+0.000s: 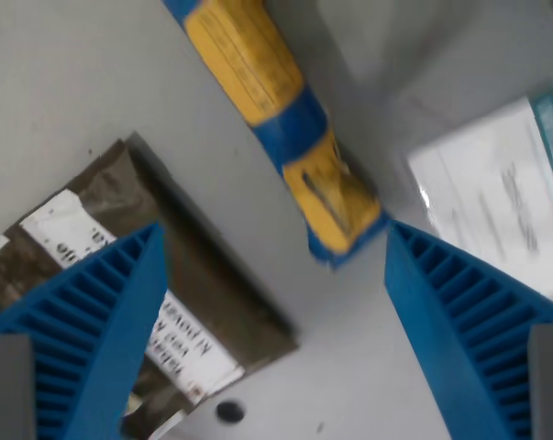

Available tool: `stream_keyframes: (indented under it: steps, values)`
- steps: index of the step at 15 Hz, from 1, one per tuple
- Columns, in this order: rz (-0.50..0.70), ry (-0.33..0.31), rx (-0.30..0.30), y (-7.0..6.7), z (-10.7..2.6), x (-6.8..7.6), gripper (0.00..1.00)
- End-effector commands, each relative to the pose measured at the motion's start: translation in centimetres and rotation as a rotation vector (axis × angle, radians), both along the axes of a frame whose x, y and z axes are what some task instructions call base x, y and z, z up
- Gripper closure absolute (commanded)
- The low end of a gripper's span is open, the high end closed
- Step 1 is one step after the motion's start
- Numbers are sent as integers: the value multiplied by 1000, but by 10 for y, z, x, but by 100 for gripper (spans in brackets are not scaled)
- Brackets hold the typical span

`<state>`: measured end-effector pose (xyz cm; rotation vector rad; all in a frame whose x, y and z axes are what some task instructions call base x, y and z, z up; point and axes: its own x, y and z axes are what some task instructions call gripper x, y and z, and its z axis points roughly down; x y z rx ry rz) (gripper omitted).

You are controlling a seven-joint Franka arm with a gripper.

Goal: Move above the blue bag

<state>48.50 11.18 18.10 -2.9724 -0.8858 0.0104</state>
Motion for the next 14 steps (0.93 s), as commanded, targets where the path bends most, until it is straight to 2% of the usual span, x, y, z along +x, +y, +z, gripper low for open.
stream_keyframes:
  steps: [1, 7, 14]
  values:
    - [368, 3, -13, 6, -8, 12, 0]
    - [383, 4, -20, 13, -25, 24, 0]
    - [311, 1, -25, 15, -33, 30, 0]
